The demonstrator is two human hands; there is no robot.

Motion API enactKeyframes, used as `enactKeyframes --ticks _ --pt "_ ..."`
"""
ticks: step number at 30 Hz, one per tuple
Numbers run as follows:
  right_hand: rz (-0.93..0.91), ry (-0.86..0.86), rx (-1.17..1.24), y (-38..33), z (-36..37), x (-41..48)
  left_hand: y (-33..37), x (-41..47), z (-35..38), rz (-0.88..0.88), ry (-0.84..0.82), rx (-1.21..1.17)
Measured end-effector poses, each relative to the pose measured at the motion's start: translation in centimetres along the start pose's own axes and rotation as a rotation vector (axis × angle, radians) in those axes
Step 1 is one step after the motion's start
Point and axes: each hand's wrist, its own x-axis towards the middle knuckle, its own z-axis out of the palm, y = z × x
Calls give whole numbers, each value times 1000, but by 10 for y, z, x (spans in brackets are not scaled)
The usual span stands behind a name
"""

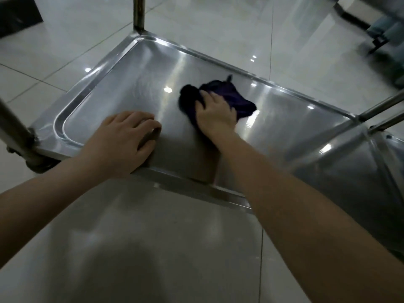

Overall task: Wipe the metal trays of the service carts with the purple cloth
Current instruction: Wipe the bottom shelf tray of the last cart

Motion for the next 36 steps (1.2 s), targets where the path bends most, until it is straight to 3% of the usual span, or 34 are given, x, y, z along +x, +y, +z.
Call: enactKeyframes --ticks 2,5,8,11,13,15,18,24,27,29,32,36 --pt "-189 -69 -1 -40 11 -1 0 -1 -4 -12 18 -78" --pt "-245 -58 18 -24 6 0 -19 -6 -14 2 34 -84" --pt "-62 90 39 45 -13 -1 -53 -24 -22 -63 52 60" --pt "303 138 19 113 -38 -2 -61 -33 -19 -151 80 42" --pt "483 111 19 119 -42 3 -59 -31 -14 -175 77 13" --pt "484 112 0 93 -32 11 -60 -28 -13 -202 98 -42" --pt "256 109 -30 21 -3 27 -60 -29 -13 -242 182 -161" --pt "-370 -90 -15 -148 50 9 -56 -28 -18 -352 348 -456" --pt "-638 -162 17 -145 45 -39 -54 -29 -18 -410 373 -527" --pt "-692 -164 39 -105 31 -67 -54 -30 -18 -393 356 -514" --pt "-534 -66 9 -27 7 -80 -54 -30 -18 -349 366 -505" --pt "-65 -4 -22 15 -11 -53 -52 -29 -20 -342 392 -557"
